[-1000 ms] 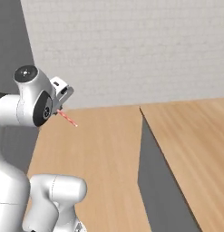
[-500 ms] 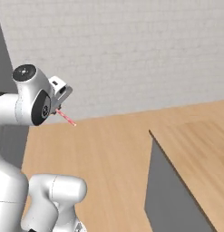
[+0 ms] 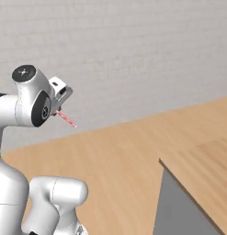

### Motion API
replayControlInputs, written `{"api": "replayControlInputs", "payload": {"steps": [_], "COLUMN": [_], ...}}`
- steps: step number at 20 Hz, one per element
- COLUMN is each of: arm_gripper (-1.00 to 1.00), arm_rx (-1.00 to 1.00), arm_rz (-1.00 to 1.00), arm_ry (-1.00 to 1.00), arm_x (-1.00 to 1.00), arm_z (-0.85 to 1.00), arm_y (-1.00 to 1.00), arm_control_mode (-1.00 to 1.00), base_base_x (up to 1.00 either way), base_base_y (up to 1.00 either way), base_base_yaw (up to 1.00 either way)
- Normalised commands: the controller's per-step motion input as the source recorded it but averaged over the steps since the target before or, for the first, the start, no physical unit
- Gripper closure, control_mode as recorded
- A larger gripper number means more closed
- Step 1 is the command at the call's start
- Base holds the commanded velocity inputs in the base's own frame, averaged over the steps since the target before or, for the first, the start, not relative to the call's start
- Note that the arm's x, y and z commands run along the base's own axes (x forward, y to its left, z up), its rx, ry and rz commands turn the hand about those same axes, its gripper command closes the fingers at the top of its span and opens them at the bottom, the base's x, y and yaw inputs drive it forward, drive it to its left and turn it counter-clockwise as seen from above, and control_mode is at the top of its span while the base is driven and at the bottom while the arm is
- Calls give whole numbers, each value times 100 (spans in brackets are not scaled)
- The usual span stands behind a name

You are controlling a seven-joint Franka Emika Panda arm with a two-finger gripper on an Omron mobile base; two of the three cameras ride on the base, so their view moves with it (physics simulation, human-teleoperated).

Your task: Take a straw from the drawer in front and place it inside the glass cup on the dining counter.

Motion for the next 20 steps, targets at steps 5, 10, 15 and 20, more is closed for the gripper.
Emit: {"api": "replayControlInputs", "payload": {"steps": [5,10,15,20], "arm_gripper": [100,100,100,100], "arm_rx": [0,0,0,0], "arm_rz": [0,0,0,0], "arm_ry": [0,0,0,0], "arm_x": [0,0,0,0], "arm_z": [0,0,0,0], "arm_y": [0,0,0,0], "arm_control_mode": [100,100,100,100], "base_base_x": [100,100,100,100], "base_base_y": [29,43,37,43], "base_base_yaw": [-57,-58,-55,-48]}}
